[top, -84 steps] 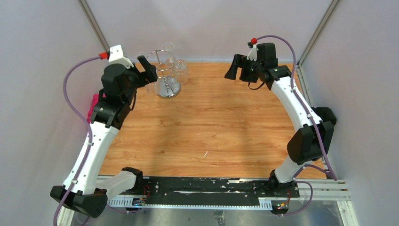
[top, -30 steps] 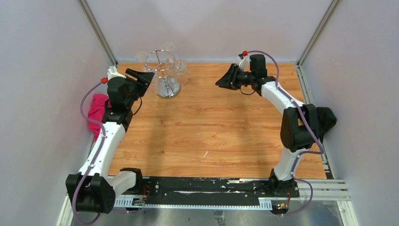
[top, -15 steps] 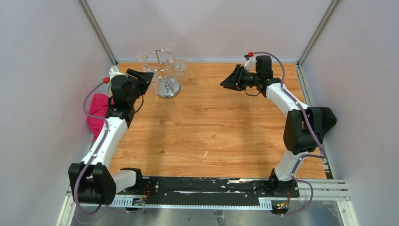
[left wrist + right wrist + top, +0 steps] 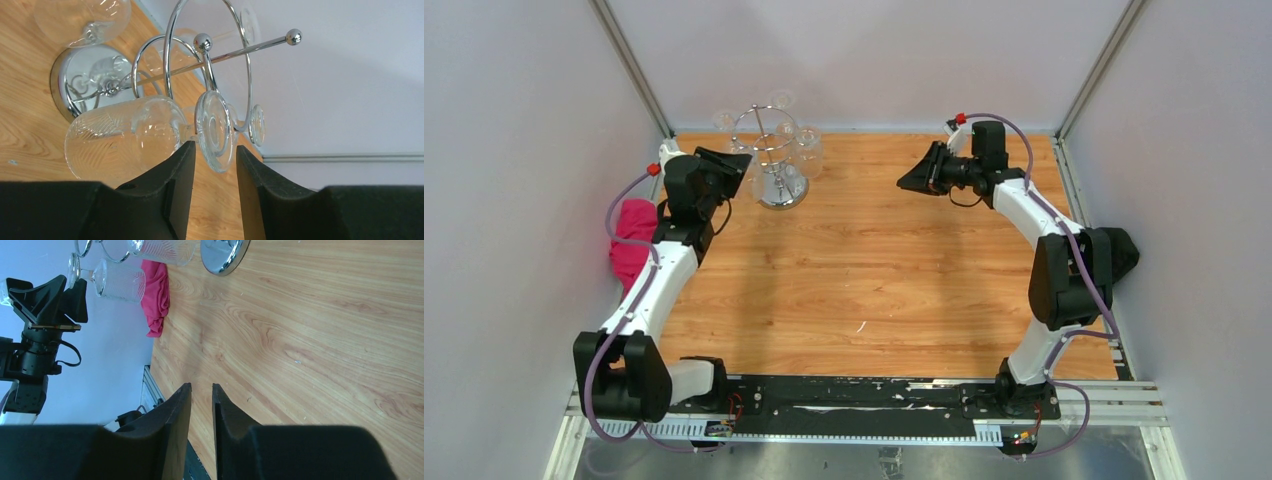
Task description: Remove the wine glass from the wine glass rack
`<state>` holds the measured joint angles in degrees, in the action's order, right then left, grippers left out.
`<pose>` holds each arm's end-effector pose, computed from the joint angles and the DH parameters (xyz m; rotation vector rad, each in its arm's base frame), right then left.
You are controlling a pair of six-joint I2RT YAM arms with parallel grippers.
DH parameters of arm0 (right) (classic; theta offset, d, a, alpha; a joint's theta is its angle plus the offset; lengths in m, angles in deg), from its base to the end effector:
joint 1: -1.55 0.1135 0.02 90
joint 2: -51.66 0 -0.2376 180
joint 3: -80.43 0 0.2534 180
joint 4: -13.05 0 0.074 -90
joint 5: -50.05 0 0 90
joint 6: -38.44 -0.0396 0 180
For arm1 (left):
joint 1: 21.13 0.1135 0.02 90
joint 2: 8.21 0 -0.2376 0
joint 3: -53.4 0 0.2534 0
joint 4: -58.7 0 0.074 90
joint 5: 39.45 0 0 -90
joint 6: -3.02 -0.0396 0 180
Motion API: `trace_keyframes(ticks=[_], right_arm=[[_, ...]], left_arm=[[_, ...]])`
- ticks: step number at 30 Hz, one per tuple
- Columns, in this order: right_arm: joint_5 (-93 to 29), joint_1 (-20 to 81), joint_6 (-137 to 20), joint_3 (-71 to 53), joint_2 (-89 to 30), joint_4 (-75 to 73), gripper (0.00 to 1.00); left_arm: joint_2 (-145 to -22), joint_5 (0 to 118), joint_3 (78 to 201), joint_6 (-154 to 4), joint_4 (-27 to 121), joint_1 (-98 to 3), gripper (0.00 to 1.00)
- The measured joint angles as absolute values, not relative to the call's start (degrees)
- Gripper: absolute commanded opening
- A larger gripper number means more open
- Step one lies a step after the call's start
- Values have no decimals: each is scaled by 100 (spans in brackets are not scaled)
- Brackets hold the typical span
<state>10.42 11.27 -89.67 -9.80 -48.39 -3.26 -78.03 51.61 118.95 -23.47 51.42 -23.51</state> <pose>0.3894 0.0976 0.2605 -0.0797 2.1322 1.3976 0.3017 -0.0133 0.2949 -0.9296 1.6016 -0.8365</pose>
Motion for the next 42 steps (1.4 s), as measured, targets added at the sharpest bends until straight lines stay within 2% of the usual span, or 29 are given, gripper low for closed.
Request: trace_keyframes(ticks=[10, 14, 23, 30, 42], right_arm=[[1162, 1090, -8971, -947, -4837, -326, 16], [1234, 1090, -8973, -945, -4837, -322, 12], [1308, 1090, -9043, -877, -4837, -254, 4], [1398, 1090, -9139, -829, -4837, -169, 1], [1507, 1090, -9277, -722, -4837, 98, 1]], left_arm=[[-7796, 5095, 11895, -2085, 5183, -2351, 37], [-7698, 4953, 11895, -2000, 5174, -2351, 31], [-7447, 4838, 11650, -1751, 5174, -2351, 30], [-7429, 4785, 11528, -1583, 5223, -2359, 31], [-7484, 4396, 11563, -1427, 5231, -2650, 30]])
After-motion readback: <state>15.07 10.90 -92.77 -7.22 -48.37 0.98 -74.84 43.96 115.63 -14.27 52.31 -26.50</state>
